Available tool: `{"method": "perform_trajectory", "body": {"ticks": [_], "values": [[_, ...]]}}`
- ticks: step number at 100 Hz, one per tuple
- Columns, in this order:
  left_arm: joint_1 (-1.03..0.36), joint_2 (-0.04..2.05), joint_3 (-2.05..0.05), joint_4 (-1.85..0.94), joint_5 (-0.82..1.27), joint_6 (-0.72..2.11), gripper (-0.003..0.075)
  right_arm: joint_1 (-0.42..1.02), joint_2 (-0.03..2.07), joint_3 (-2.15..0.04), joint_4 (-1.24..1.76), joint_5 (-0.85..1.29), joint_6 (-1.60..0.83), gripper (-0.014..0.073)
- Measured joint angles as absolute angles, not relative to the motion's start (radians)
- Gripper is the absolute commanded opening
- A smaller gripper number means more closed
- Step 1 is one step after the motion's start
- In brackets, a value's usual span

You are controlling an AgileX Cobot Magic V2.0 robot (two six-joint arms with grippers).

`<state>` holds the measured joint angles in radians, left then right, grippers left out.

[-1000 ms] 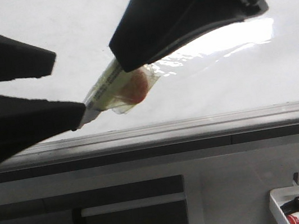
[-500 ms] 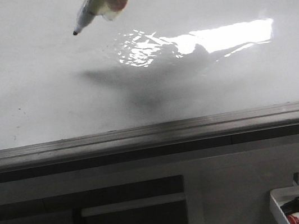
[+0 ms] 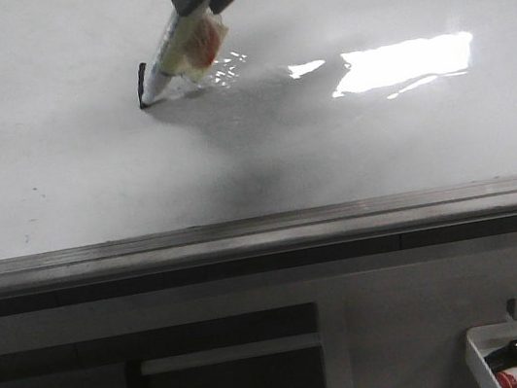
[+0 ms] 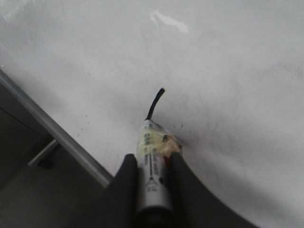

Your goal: Write number 5 on whiteboard

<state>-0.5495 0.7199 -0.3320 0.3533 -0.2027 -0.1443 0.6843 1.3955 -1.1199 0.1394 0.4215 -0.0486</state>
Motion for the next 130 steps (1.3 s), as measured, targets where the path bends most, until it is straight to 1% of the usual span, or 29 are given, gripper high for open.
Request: {"method": "perform_trajectory", "body": {"ticks": [17,41,53,67,81,97,110,130], "values": [[-0.55,0.72,-0.332,0.353,-0.208,-0.144,0.0357,0.684,1.386,-1.095,0.156,0.409,-0.049,-0.0062],[-0.55,0.72,-0.332,0.353,-0.21,-0.144,0.0357,0.662,1.336,-1.05,0.154,0.462,-0.049,-0.0062],[-0.55,0.72,-0.332,0.353,-0.21,-0.144,0.0357,0.703,1.356,-1.019,0.17,0.428,-0.049,-0.0062],[-0.55,0.72,-0.332,0.353,-0.21,-0.146,0.0357,0.752,1.402,-1.033,0.195,0.363,-0.049,-0.0062],[-0.55,0.72,-0.332,0.353,-0.212,-0.146,0.0357,0.755,1.361,-1.047,0.196,0.351,-0.049,-0.0062],[-0.55,0.72,-0.332,0.353,-0.212,-0.146,0.0357,0.724,1.306,-1.058,0.196,0.314,-0.049,-0.0062],[-0.55,0.72,-0.332,0.353,-0.213,-0.146,0.0357,0.683,1.321,-1.059,0.194,0.307,-0.049,-0.0062],[-0.55,0.72,-0.332,0.353,-0.214,-0.146,0.0357,0.681,1.337,-1.059,0.194,0.282,-0.049,-0.0062]]}}
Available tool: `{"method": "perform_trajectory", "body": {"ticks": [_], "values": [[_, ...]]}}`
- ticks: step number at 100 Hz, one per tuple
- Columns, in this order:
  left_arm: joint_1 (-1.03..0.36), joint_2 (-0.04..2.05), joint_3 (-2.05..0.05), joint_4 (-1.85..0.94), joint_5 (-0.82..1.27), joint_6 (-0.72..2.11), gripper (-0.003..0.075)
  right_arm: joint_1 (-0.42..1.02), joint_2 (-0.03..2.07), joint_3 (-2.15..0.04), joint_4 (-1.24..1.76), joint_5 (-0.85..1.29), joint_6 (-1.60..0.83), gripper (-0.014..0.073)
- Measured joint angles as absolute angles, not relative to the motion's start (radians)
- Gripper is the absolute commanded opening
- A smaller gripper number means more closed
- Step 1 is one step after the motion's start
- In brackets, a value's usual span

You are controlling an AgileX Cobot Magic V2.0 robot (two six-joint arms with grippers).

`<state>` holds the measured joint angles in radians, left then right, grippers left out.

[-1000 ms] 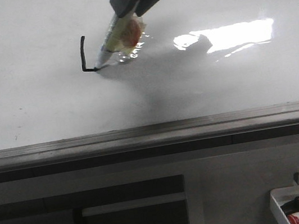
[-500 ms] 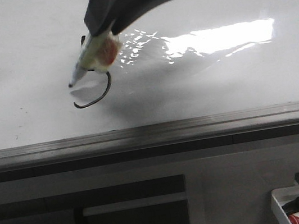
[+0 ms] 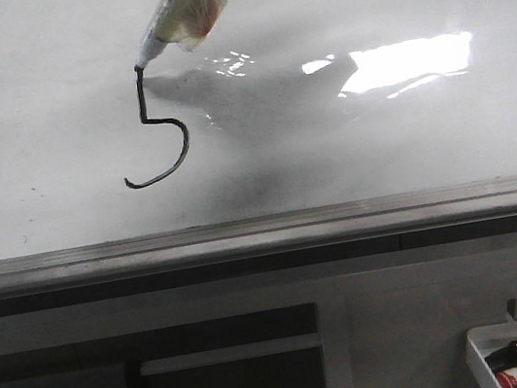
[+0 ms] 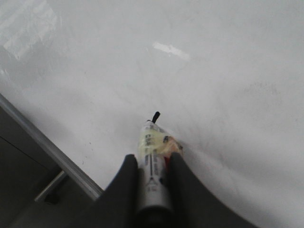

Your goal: Write number 5 on whiteboard

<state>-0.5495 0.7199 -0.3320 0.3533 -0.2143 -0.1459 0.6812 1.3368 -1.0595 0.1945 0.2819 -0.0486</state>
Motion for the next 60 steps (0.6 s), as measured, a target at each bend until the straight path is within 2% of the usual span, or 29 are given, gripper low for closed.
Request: {"method": "perform_trajectory", "body": {"ticks": [60], "values": [[-0.55,0.72,-0.332,0.353,-0.214,-0.146,0.0357,0.621,1.347,-1.061,0.217,0.279,-0.049,-0.006]]}}
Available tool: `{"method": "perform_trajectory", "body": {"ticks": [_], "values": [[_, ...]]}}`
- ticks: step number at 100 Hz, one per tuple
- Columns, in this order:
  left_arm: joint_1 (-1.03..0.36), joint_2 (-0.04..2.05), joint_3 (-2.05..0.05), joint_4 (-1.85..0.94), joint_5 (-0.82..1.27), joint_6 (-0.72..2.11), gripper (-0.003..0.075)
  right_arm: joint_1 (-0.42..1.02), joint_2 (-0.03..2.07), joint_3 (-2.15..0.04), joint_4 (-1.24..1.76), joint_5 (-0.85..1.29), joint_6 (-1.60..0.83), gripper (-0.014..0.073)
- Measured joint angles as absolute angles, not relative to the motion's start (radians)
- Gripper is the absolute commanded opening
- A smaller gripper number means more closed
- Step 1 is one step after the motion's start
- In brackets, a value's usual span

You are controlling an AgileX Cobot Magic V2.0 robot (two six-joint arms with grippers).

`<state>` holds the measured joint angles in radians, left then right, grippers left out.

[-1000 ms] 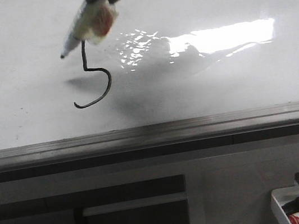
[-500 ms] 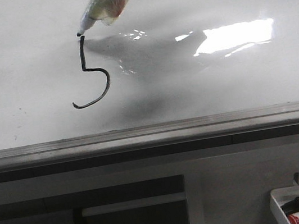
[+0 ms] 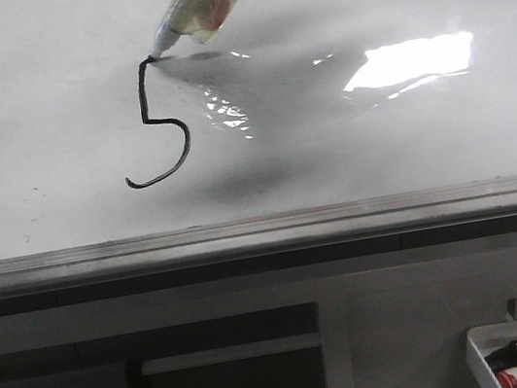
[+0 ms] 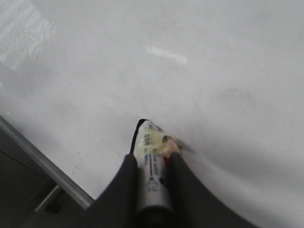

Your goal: Write number 5 on whiteboard

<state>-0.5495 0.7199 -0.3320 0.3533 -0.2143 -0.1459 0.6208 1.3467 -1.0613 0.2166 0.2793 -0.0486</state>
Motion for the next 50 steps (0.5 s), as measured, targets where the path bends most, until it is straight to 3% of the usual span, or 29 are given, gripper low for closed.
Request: {"method": "perform_trajectory", "body": {"ticks": [33,50], "values": [[-0.55,0.72,-0.332,0.367,-0.224,-0.146,0.0357,0.562,1.304,-1.064,0.235,0.335,-0.049,-0.0061],[-0.55,0.776,-0.332,0.418,-0.328,-0.146,0.0357,0.624,1.276,-1.064,0.201,0.363,-0.051,-0.0061]]}}
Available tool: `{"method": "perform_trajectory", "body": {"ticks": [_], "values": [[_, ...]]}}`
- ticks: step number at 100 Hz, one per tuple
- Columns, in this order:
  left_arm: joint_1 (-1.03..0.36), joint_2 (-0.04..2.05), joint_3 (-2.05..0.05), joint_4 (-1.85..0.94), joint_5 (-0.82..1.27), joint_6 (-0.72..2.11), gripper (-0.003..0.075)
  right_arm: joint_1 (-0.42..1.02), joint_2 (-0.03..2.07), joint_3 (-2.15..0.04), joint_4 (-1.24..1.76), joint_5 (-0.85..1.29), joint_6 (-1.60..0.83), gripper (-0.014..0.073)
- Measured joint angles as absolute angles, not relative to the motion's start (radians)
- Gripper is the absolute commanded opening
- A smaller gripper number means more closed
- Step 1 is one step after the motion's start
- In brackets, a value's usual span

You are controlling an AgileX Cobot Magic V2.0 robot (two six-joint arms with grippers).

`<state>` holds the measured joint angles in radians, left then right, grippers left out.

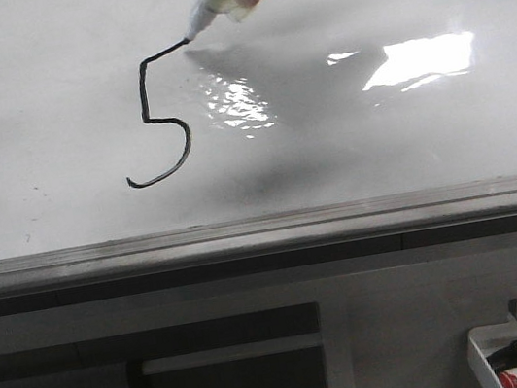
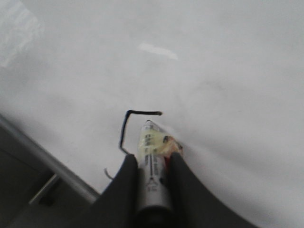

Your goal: Write number 5 on whiteboard

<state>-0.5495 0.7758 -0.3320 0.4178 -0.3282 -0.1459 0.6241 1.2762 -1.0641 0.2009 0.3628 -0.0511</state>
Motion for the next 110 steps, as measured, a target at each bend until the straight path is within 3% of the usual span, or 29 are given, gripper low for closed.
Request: {"method": "perform_trajectory", "body": {"ticks": [25,69,79,90,110], "values": [[-0.627,0.975,-0.336,0.563,-0.485,-0.146,0.0357,0.786,1.236,-1.062,0.197,0.501,-0.091,-0.0061],[-0.669,1.161,-0.404,0.697,-0.498,-0.146,0.0339,0.858,1.245,-1.062,0.188,0.605,-0.093,-0.0061],[-0.669,1.167,-0.404,0.703,-0.495,-0.146,0.0229,0.858,1.245,-1.062,0.188,0.615,-0.093,-0.0061],[-0.671,1.169,-0.404,0.72,-0.495,-0.146,-0.0023,0.858,1.245,-1.062,0.188,0.608,-0.093,-0.0061],[-0.673,1.169,-0.404,0.744,-0.495,-0.142,-0.002,0.858,1.245,-1.062,0.186,0.606,-0.093,-0.0055]]}}
